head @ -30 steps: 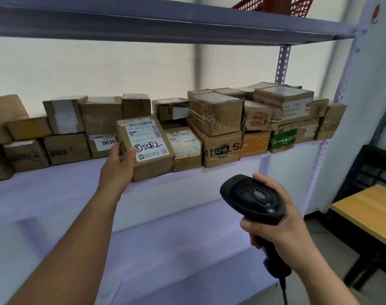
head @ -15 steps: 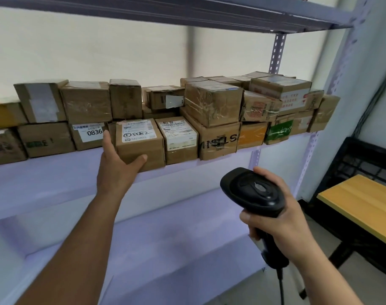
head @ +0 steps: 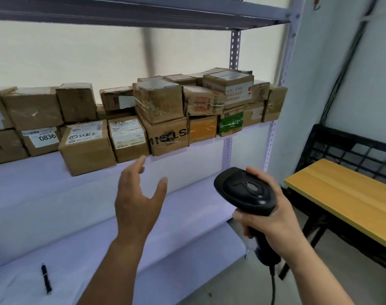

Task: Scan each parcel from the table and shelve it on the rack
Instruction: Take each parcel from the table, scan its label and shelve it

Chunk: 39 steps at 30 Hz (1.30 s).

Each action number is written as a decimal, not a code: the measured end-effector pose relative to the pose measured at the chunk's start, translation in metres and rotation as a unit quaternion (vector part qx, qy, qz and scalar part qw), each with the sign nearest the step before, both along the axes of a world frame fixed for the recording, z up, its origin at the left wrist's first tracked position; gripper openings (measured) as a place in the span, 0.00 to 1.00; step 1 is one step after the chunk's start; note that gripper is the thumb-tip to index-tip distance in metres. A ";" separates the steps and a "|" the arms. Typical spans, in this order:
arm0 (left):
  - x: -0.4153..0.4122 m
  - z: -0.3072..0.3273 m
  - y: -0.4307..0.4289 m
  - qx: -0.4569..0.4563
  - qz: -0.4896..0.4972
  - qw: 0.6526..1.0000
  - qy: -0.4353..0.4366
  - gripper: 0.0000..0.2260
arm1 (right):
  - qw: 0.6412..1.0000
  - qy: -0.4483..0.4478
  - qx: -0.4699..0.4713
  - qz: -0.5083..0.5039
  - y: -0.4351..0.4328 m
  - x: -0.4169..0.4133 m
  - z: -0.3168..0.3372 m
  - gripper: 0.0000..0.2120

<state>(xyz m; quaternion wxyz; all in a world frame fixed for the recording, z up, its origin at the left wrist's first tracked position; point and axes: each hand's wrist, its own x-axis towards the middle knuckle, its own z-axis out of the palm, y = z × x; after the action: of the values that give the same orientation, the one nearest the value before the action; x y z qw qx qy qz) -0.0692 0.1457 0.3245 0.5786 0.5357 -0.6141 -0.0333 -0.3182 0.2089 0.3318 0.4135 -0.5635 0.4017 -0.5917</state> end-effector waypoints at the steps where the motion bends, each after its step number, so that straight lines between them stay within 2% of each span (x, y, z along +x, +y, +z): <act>1: -0.020 -0.005 0.002 0.007 -0.027 0.999 -0.024 0.27 | 1.000 -0.003 0.000 -0.005 0.005 -0.011 0.000 0.39; 8: -0.144 -0.025 0.016 0.077 -0.130 0.985 -0.081 0.25 | 0.999 -0.016 0.004 -0.049 0.051 -0.099 -0.005 0.38; 12: -0.210 -0.032 0.028 0.100 -0.169 0.976 -0.093 0.24 | 0.996 0.007 0.000 -0.092 0.080 -0.154 -0.010 0.40; 22: -0.378 -0.044 0.072 0.086 -0.268 0.953 -0.113 0.24 | 0.978 0.057 -0.002 -0.199 0.164 -0.284 -0.018 0.39; 30: -0.492 -0.047 0.109 0.069 -0.384 0.910 -0.141 0.26 | 0.945 0.051 0.010 -0.322 0.234 -0.354 -0.021 0.39; 39: -0.613 -0.058 0.143 0.077 -0.491 0.852 -0.163 0.28 | 0.889 0.058 0.049 -0.451 0.286 -0.425 -0.031 0.39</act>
<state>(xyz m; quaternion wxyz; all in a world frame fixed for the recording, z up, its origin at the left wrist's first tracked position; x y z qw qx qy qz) -0.6821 0.2886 0.2669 0.3356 0.2053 -0.8782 -0.2721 -0.7435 0.4952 0.3012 0.1054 -0.3341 0.6642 -0.6604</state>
